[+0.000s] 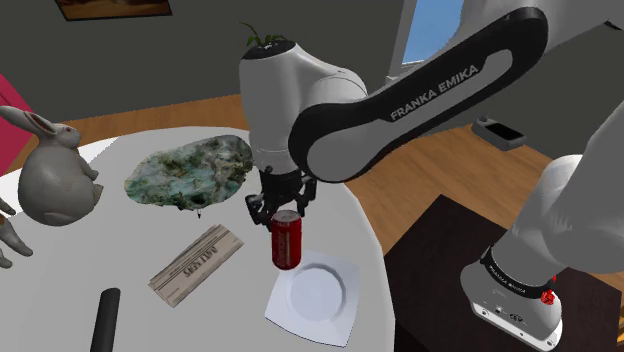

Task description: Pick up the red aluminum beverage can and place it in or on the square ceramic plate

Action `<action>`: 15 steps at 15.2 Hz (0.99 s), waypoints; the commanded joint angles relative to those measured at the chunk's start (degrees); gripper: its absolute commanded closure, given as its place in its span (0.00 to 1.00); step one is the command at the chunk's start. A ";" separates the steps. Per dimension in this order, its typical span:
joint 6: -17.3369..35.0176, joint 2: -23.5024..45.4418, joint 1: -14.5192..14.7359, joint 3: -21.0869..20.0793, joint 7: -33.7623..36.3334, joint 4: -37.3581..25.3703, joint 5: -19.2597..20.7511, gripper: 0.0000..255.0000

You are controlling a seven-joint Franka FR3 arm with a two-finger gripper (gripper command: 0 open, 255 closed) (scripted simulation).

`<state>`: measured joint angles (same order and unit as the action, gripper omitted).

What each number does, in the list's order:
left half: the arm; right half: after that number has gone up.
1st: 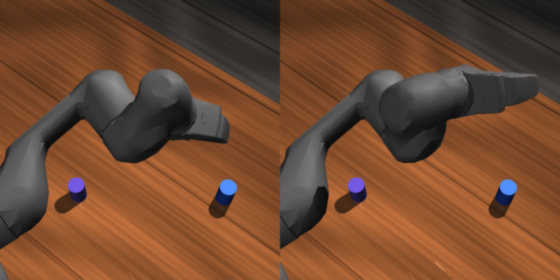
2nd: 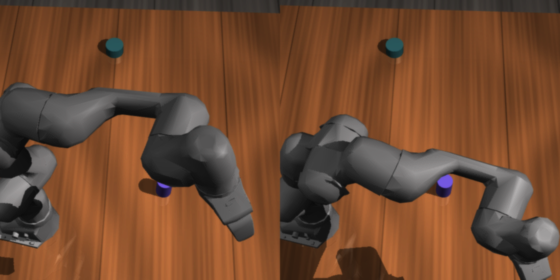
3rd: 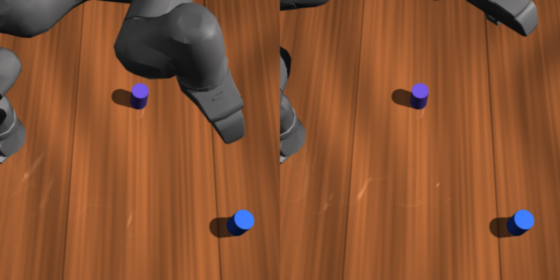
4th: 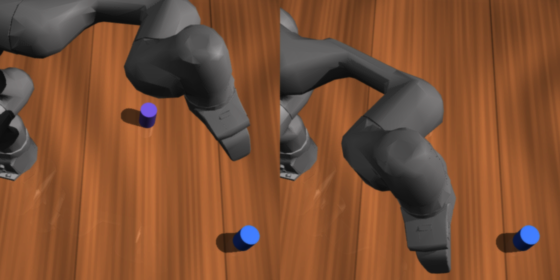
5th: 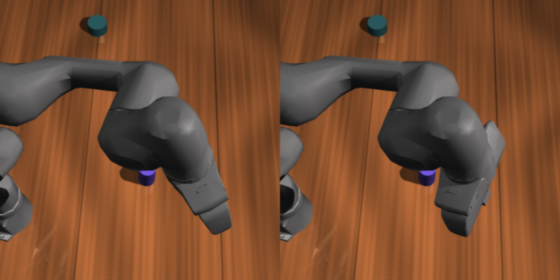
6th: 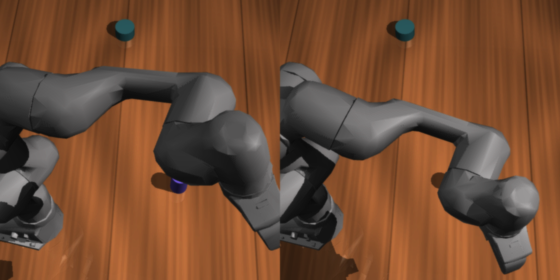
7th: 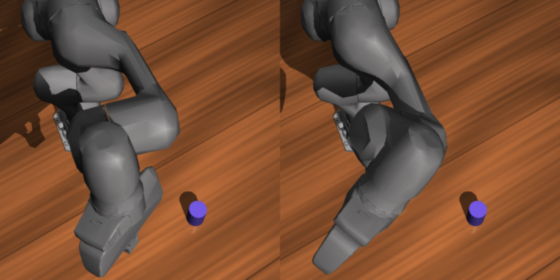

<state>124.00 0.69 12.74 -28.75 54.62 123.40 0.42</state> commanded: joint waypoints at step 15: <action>6.16 -9.69 3.78 -3.71 2.96 14.54 -6.71 1.00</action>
<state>129.24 -9.78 16.60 -32.24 57.19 137.78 -6.70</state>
